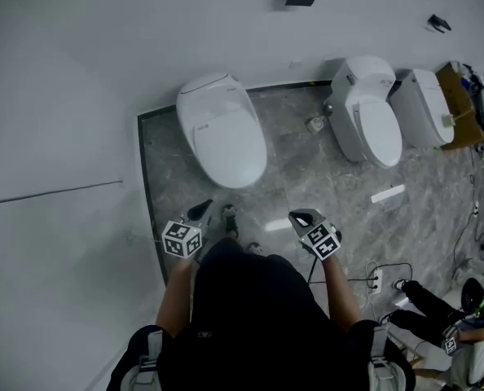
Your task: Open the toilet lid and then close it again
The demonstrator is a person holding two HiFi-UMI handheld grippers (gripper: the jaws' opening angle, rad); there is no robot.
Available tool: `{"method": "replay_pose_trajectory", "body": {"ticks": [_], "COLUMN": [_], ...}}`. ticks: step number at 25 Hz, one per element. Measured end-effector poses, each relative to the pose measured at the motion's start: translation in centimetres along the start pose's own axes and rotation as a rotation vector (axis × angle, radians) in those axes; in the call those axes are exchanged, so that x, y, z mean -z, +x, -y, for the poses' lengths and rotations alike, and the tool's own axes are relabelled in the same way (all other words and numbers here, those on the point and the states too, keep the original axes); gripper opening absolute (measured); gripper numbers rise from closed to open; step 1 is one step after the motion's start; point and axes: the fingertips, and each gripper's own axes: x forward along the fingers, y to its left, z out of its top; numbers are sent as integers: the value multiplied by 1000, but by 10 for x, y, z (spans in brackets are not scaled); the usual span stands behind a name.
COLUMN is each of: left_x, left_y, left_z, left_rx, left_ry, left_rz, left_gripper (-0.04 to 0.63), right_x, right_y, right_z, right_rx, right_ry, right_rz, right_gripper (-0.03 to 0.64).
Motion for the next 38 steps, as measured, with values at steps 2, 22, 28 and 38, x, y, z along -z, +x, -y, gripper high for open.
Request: {"method": "replay_pose_trajectory", "body": {"ticks": [2, 22, 28, 38], "left_x": [-6, -28, -30, -6], "left_y": [8, 76, 81, 76], "left_z": [-11, -125, -151, -181], "left_rx": [8, 101, 123, 123], "left_ry": [-7, -66, -72, -126], "left_rz": [-7, -90, -111, -151], "left_gripper": [17, 17, 17, 17], "right_x": [-7, -61, -71, -75], "right_y": [6, 84, 104, 139], "right_z": [9, 61, 63, 64], "right_rx": [3, 41, 44, 17], "right_ry": [10, 41, 41, 10], "right_rz": [-10, -135, -160, -206], "right_gripper": [3, 3, 3, 3]}}
